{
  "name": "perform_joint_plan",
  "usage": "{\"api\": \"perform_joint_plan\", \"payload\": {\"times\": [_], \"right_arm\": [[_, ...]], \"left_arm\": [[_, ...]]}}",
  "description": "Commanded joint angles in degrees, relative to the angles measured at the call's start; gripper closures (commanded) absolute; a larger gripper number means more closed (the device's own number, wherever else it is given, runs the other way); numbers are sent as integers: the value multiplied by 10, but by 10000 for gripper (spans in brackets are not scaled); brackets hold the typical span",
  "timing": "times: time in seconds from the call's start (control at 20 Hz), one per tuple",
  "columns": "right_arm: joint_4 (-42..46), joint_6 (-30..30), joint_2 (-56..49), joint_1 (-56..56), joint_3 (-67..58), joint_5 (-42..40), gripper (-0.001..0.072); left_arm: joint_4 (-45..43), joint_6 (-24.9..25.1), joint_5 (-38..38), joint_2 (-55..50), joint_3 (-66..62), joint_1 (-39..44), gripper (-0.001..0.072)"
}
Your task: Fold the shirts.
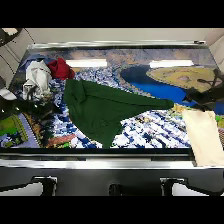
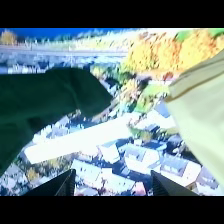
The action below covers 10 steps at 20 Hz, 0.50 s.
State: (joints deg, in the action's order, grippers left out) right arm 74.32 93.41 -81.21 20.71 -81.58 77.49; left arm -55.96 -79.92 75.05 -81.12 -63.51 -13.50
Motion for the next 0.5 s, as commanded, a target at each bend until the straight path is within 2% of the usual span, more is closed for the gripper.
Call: {"api": "perform_joint_plan", "payload": {"times": [0.0,0.15,0.25,0.3,0.45], "right_arm": [[-77,-46,-11,5,24,61,138],[-97,-59,-13,5,66,59,129],[-107,-73,-13,5,101,47,29],[-109,-75,-13,5,118,35,29],[-123,-75,-13,5,147,-10,28]], "left_arm": [[86,23,-53,24,119,23,81],[87,21,-89,20,142,78,82],[101,19,-106,10,142,117,85],[113,19,-116,6,142,134,126],[125,10,-143,-6,142,169,126]]}}
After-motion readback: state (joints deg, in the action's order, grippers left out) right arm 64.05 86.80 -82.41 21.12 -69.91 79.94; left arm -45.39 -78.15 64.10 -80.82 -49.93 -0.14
